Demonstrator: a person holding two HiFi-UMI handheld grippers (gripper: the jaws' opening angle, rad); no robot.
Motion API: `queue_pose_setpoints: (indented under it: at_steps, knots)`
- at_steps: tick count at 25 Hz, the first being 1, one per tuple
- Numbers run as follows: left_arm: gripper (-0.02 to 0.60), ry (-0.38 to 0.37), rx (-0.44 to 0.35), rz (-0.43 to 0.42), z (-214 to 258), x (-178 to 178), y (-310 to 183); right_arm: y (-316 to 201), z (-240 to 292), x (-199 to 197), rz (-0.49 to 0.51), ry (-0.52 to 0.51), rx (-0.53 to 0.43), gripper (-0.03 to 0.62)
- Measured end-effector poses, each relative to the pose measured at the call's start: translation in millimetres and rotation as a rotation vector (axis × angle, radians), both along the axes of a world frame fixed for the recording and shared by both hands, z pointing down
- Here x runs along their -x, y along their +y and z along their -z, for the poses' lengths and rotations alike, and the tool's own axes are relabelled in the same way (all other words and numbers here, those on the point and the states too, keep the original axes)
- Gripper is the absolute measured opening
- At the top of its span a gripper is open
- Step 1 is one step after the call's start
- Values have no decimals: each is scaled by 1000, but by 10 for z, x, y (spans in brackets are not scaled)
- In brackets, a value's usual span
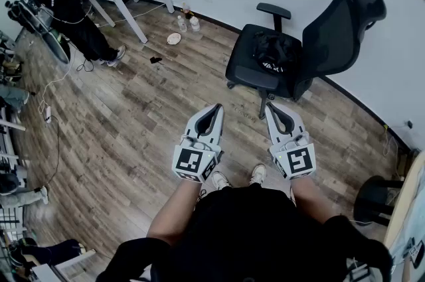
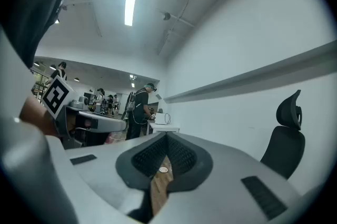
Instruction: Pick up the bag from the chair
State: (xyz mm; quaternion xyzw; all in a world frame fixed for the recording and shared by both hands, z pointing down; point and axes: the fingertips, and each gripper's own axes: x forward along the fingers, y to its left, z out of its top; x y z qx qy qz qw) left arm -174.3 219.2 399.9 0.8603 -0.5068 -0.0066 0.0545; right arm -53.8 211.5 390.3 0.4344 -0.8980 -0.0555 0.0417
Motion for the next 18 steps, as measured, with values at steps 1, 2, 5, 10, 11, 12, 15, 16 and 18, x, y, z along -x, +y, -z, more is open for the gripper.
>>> queue_pose_setpoints:
  at_steps: [1,2,5,10,11,12,15,16,18]
  knots:
    - [21,0,-1,0,5,15,12,13,4,19,1,0,0,20]
    - [21,0,-2,0,8,32,24,26,7,38,1,-1,1,20]
    - [21,1,-2,-3,-3,97,66,62,4,107,-1,-3,4,20]
    - [21,0,2,-8,-32,239,167,147,-1,254,-7,-1,7,20]
    - [21,-2,2,-11,-38,260,193,164,-7,272,-12,-5,8,20]
    - [21,-7,1,-14,-49,284,221,186,-15,292,-19,-10,7,20]
    - [21,-16,3,-18,-95,389,275,267,-31,389,-30,-19,-2,20]
    - [21,-14,5,-17,-112,426,288,288,-43,427,-29,-17,-3,20]
    - [21,-12,10,-18,-153,483,315,320,-81,490,-29,-15,2,20]
